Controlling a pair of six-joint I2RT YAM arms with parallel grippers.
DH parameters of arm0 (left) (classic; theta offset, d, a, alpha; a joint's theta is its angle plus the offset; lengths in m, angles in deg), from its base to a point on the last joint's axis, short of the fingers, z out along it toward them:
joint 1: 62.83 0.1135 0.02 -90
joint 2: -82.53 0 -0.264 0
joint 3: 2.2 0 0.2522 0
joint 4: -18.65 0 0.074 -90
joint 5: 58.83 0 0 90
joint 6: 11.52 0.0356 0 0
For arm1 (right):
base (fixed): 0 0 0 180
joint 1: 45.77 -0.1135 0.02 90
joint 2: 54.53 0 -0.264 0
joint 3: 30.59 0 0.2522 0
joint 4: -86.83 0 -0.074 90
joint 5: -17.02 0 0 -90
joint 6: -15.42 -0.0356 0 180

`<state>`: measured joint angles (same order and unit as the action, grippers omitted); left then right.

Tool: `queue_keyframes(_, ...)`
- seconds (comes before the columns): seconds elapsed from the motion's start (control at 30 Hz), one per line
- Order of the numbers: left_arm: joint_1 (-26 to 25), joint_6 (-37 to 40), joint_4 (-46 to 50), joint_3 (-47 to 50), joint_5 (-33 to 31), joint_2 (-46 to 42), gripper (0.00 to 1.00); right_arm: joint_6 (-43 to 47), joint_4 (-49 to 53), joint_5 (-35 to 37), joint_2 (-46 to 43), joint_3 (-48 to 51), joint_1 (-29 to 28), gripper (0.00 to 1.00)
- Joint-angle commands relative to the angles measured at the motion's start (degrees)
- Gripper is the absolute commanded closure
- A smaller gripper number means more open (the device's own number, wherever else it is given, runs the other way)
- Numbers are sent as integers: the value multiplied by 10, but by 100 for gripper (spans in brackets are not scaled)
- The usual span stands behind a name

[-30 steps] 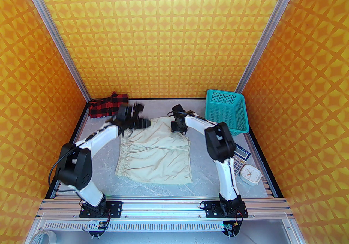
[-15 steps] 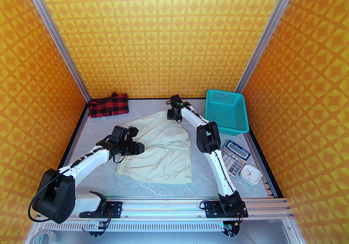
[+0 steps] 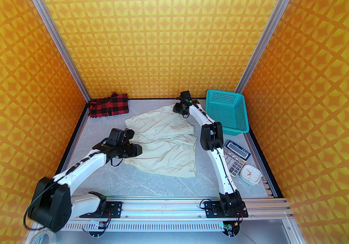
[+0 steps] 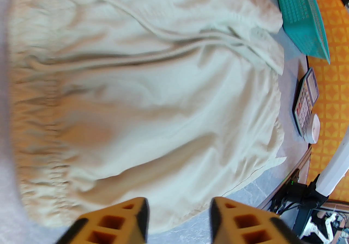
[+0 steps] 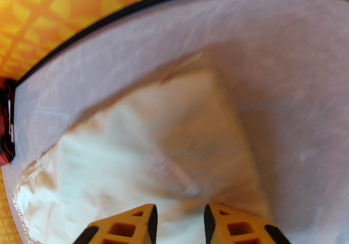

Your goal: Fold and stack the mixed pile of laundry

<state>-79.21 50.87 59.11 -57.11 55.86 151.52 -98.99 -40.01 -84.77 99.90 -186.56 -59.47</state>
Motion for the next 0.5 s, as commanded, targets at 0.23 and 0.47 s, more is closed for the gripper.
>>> queue_keyframes(0.23, 67, -38, 123, 58, -96, -82, 24, -54, -128, -54, -461, 540, -18, 56)
queue_keyframes(0.47, 68, -107, 43, 125, -40, -129, 30, -110, -69, -80, -844, 918, -17, 51)
